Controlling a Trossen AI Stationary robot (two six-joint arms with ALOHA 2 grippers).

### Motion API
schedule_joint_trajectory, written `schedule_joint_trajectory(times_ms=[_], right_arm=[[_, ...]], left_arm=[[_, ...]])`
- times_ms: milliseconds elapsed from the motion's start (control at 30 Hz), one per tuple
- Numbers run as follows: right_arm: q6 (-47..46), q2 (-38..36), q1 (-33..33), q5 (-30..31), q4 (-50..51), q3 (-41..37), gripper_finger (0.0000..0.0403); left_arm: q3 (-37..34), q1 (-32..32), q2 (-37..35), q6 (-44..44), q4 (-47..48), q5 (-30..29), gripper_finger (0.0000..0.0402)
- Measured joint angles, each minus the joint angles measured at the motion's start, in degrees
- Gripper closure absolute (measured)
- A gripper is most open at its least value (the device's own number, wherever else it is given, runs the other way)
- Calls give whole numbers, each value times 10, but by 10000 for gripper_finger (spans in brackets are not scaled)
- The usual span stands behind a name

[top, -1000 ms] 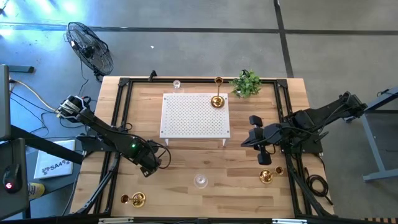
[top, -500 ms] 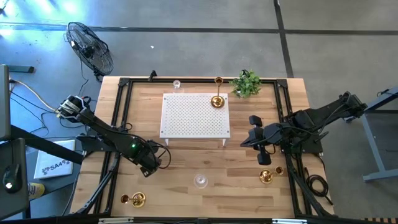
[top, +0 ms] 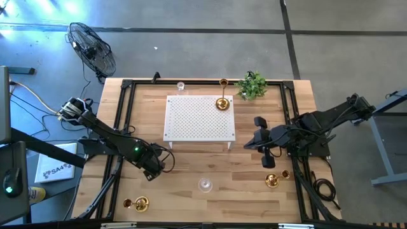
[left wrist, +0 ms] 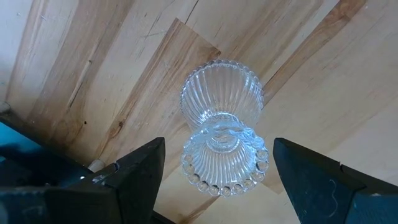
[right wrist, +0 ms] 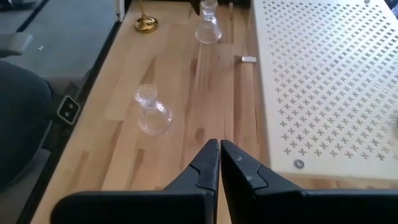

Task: Pick & Place candle stick holders
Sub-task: Put the middle left transparent glass candle holder on the shelf

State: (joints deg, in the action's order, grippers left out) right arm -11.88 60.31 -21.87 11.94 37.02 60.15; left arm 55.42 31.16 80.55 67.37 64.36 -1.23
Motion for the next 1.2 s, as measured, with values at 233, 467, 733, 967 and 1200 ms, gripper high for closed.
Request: schedule_joint_trajectory(times_ms=[233,467,733,967,1200], right_arm=[[-2,0,0,-9,1,0,402],[-13,0,0,0,8,0,402],[-10,0,0,-3,8,0,402],[-11,0,0,-3,8,0,402],[-11,0,0,-3,8,0,402]], left_arm=[[0,0,0,0,0,0,108],[0,0,0,0,0,-3,108],[0,0,0,0,0,-7,108],[0,0,0,0,0,-7,108],[0,0,0,0,0,-7,108]])
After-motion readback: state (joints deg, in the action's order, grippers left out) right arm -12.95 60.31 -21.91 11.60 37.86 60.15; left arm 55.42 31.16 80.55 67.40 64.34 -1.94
